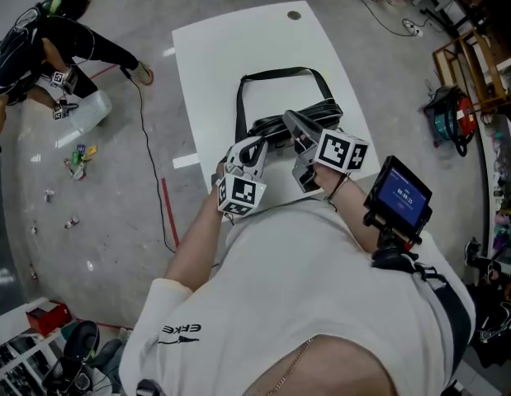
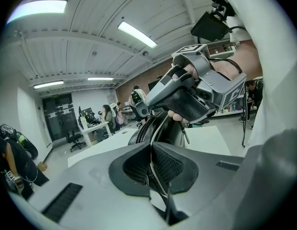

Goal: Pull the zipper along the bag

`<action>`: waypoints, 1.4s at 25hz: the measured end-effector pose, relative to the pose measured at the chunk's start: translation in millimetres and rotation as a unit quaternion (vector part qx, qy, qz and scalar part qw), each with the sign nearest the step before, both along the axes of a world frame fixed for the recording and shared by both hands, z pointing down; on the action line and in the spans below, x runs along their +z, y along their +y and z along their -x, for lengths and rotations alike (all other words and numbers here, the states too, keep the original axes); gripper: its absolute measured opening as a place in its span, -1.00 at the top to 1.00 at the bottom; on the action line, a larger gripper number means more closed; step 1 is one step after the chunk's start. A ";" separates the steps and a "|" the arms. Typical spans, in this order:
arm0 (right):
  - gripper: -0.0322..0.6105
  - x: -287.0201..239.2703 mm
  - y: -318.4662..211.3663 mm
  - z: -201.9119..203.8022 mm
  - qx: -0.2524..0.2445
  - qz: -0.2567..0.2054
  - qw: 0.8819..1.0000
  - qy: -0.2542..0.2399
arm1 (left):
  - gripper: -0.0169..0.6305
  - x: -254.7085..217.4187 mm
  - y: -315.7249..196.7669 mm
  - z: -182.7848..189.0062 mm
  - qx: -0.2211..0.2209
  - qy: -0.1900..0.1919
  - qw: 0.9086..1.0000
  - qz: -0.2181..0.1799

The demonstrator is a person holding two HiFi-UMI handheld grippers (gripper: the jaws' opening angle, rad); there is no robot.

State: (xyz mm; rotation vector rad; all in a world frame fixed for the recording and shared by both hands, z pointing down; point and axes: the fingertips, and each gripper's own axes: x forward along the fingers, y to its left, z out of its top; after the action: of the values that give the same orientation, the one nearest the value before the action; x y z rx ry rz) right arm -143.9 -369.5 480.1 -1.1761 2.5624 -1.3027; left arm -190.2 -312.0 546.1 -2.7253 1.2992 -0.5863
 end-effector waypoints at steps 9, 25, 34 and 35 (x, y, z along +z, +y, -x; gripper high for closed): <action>0.85 -2.2 1.0 2.7 -0.004 -0.005 1.000 0.026 | 0.90 -5.1 -4.1 -12.2 0.008 0.010 1.000 -0.003; 0.84 5.9 8.1 10.9 -0.031 -0.006 0.997 0.069 | 0.90 -8.9 -4.6 -26.9 0.017 0.021 1.000 -0.003; 0.84 13.6 15.1 24.3 -0.071 -0.008 0.992 0.106 | 0.90 -12.1 -3.6 -36.0 0.018 0.025 0.999 -0.007; 0.84 14.7 15.8 25.5 -0.075 -0.009 0.991 0.110 | 0.90 -12.3 -3.2 -36.9 0.018 0.026 0.999 -0.007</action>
State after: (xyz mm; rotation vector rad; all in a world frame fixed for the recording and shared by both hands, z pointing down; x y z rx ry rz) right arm -169.5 -353.7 494.8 -1.2081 2.8631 -1.2371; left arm -153.3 -315.2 533.8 -2.7634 1.2576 -0.5049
